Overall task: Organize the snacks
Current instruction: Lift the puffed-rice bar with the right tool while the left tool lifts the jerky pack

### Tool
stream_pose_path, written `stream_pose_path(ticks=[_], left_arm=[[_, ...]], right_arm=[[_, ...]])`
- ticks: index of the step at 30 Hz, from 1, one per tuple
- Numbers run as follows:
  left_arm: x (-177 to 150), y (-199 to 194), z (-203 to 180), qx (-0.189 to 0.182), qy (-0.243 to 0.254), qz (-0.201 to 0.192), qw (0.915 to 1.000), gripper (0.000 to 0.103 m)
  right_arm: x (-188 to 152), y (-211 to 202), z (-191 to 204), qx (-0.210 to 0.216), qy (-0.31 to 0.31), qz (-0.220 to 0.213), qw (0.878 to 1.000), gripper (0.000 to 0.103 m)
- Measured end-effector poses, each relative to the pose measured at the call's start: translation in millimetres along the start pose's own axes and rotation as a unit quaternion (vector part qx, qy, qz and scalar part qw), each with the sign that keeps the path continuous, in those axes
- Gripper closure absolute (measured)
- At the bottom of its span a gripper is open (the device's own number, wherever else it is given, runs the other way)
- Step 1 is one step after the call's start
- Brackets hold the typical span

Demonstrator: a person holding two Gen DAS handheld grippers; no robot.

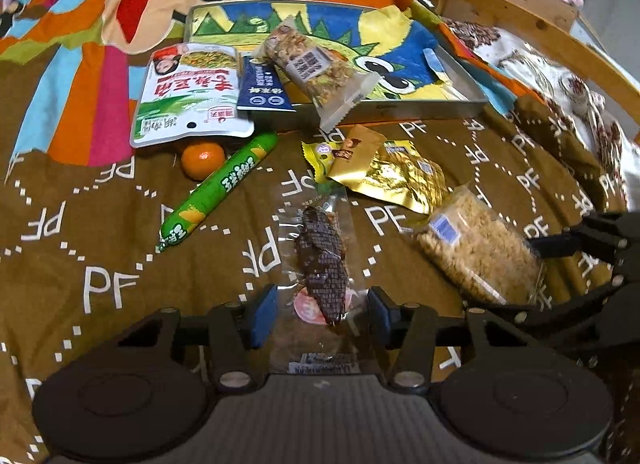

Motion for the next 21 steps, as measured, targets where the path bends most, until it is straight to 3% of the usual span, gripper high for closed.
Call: stream_pose_path(ticks=[5, 11, 13, 16, 17, 21], left_arm=[[7.6, 5.0, 7.1, -0.019, -0.025, -0.012, 0.9995, 0.036], [12.9, 15.6, 0.0, 0.007, 0.007, -0.022, 0.9997, 0.034], [11.6, 16.6, -4.6, 0.020, 0.026, -0.021, 0.9992, 0.035], [8.3, 15.6, -11.7, 0.047, 0.057, -0.021, 0.9971, 0.046], [7.5, 14.6, -13.3, 0.047, 0.062, -0.020, 0.9968, 0.051], [3.7, 10.1, -12.9, 0.037, 0.050, -0.009, 0.9980, 0.053]], right_arm=[[6.3, 7.6, 0.5, -0.001, 0.000, -0.009, 1.000, 0.011], [7.2, 9.9, 0.6, -0.004, 0.004, -0.008, 1.000, 0.012], [5.4, 7.0, 0.1, -0.006, 0.013, -0.007, 1.000, 0.020], [1.7, 2.1, 2.4, -0.014, 0.017, -0.008, 1.000, 0.025], [0.2, 0.9, 3.8, -0.017, 0.018, -0.008, 1.000, 0.025], [-5.9, -4.4, 11.3, -0.028, 0.016, -0.011, 0.999, 0.026]])
Point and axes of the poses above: each gripper's, at about its wrist camera, not at the fingertips, and y roughly the way its jaws point, z to its left, x to its top, the point moved 3 cm from there along y, roughly the way its jaws point, and after that the axes turned 7 degrees about z, right-handed, at the moved point
